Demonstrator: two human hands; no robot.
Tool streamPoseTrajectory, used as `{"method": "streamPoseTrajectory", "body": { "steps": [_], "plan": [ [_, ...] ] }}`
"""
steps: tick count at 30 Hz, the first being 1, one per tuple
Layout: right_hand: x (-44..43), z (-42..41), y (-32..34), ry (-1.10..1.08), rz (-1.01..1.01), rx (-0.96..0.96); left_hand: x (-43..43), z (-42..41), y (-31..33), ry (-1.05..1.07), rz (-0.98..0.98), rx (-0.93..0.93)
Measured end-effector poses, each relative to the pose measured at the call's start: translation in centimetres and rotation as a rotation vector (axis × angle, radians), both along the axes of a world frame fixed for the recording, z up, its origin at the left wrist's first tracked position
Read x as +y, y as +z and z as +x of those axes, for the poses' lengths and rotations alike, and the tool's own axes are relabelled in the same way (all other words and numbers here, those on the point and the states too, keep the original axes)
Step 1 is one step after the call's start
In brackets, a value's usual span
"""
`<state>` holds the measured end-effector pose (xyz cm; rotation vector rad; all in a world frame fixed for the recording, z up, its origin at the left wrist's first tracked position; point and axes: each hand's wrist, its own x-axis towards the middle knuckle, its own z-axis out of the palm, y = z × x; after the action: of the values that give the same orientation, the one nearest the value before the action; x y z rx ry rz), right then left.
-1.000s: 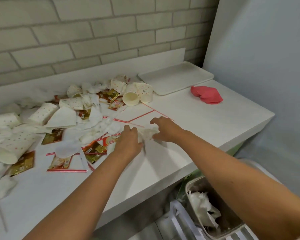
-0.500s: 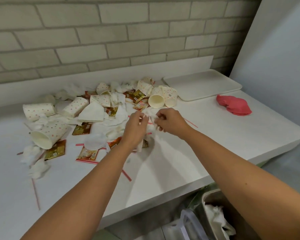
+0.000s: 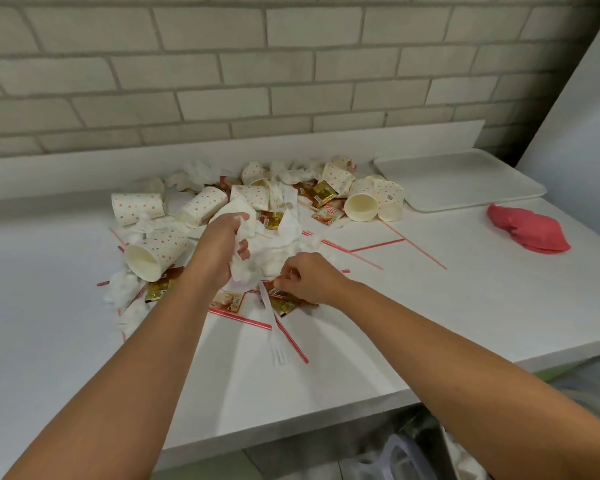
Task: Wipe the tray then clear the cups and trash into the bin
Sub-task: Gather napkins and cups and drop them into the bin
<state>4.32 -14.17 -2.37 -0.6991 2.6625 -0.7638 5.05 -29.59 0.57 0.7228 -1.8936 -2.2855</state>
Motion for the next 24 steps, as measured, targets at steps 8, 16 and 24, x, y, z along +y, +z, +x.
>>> {"method": "streamPoseTrajectory", "body": {
  "steps": [8,16,24],
  "plan": [
    [-3.6,0.7,-1.7,0.085,0.326,0.066,-3.3,1.7,-0.8,-0.025,-0.229,-0.216],
    [-4.2,0.2,-1.8,0.061,0.338,-0.061,-4.2,2.4,-2.7,-0.188,-0.734,-0.227],
    [-1.8,-2.0,1.0,0.030,0.268,-0.036,-3.5,2.3,-2.9,-0.327,-0.920,-0.237]
  ]
}}
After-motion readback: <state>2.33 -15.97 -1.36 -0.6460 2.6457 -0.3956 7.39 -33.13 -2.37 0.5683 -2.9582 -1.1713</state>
